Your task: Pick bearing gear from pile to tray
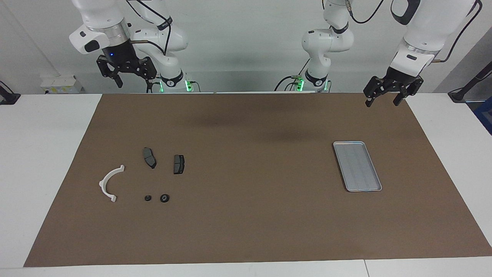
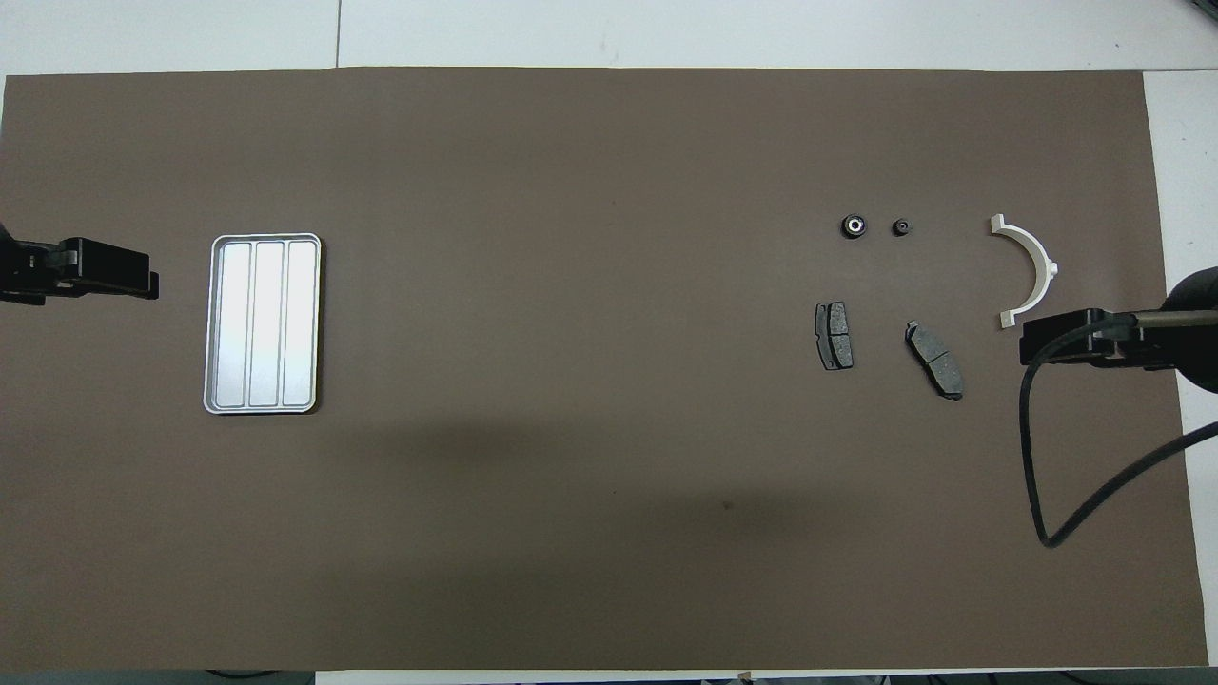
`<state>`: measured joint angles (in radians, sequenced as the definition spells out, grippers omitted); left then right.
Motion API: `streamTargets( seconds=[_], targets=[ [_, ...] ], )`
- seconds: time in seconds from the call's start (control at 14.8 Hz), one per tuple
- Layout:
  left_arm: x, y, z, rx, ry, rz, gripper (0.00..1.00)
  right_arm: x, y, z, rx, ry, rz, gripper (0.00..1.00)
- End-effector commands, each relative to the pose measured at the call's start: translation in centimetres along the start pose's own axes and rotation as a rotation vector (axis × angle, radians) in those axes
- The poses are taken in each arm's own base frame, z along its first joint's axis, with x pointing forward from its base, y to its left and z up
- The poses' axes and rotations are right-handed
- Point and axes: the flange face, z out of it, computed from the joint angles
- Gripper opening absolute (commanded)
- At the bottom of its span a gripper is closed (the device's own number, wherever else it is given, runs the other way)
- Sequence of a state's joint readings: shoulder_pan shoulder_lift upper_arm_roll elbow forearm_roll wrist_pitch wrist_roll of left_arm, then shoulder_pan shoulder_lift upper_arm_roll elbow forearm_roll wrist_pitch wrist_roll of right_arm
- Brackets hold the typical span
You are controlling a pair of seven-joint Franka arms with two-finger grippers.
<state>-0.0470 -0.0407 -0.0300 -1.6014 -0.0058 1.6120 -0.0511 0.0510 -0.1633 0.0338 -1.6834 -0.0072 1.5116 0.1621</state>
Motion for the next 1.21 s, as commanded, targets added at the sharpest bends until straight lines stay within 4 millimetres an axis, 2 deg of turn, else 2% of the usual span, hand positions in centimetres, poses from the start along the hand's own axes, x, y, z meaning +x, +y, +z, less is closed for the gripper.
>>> streamTargets(
  seconds=[0.0,0.88,1.01,1.15],
  targets=[
    [-0.5,0.0,0.1,0.009,-0.003,0.008,1.00,-0.3,-0.3,-0.2,0.029,0.009,-0.017,1.00],
    [-0.5,0.0,0.1,0.009,-0.003,0.008,1.00,-0.3,-0.5,0.3,0.027,0.009,-0.012,1.00],
    [-0.5,0.0,0.1,0.009,-0.003,0.008,1.00,0.7,-0.7,2.1,0.029,0.030,-0.016,1.00],
    [-0.5,0.0,0.1,0.009,-0.003,0.007,1.00,2.5,-1.0,6.5,0.031,0.035,-0.012,1.00]
  ],
)
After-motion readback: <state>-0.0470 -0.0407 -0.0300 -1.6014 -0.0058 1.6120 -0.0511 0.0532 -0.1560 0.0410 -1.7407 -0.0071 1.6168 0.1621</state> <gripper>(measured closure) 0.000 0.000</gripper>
